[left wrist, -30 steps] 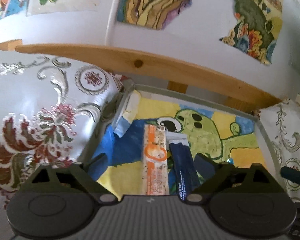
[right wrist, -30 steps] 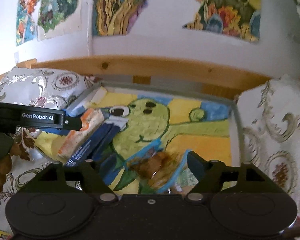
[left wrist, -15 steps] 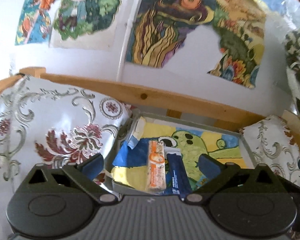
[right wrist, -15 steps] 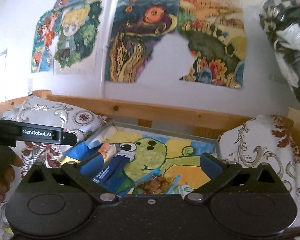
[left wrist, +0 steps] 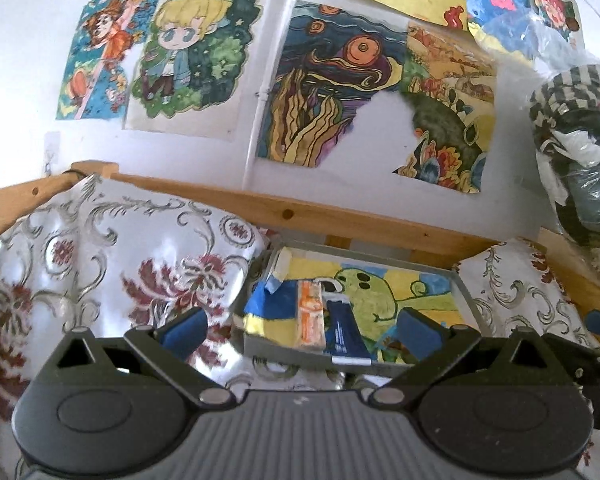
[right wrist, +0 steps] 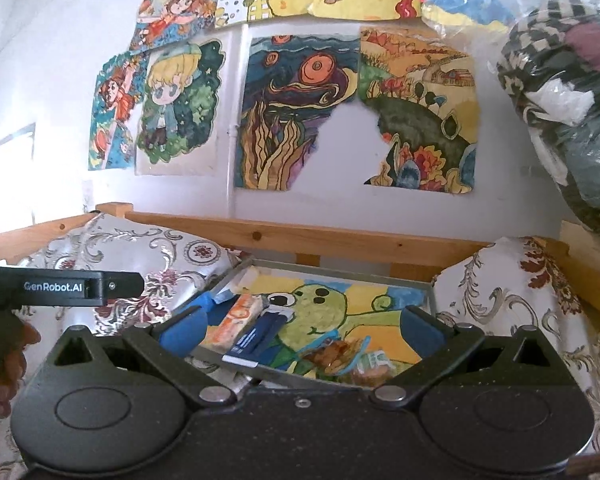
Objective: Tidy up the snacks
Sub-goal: 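Move both open tools back over the remaining snack pile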
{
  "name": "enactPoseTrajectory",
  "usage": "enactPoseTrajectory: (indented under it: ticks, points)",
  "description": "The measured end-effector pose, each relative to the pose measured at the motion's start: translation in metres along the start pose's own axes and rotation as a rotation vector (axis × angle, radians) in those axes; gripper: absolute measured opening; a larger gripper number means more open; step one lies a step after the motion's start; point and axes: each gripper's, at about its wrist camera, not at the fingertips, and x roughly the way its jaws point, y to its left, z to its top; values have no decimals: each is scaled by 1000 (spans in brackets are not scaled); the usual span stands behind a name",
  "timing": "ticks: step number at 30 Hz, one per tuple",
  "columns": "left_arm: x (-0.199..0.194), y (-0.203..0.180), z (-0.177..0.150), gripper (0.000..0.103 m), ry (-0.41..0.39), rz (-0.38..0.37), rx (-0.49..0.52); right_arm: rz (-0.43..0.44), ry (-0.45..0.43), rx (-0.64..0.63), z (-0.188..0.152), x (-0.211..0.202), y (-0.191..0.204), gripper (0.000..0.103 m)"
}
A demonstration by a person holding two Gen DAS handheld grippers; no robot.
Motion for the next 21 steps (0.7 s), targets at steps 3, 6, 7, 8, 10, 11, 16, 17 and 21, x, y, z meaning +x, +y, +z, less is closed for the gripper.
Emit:
enactPoseTrajectory:
  ticks: [3,6,7,8,10,11,16,17,21]
  points:
    - [-11,4,-7,103,-11,3,-12,-4,-3,5,-4,-16,4,102]
    - [-21,6,-16,103,-25,14,-6,-9,-9,3,-10,-30,8,102]
    - [-24,7,-19,103,-25,17,-4,-15,-12,5,-12,-35,9,102]
    - [-27,7,-21,103,-26,18,-4,-18,-11,10,-15,-40,10,102]
    - [-34,9,-27,103,-23,18,-6,-20,0,20,-21,-48,12,102]
    - [-37,10,-30,103,-20,16,-6,-21,8,21,-25,-51,14,102]
    - [-50,15,-46,103,1,14,-9,-41,28,22,-43,-68,19,102]
    - [-51,15,-49,103,8,17,-7,-45,31,21,-47,-71,20,102]
    - [-56,18,-61,103,45,26,6,-61,45,21,-63,-81,24,102]
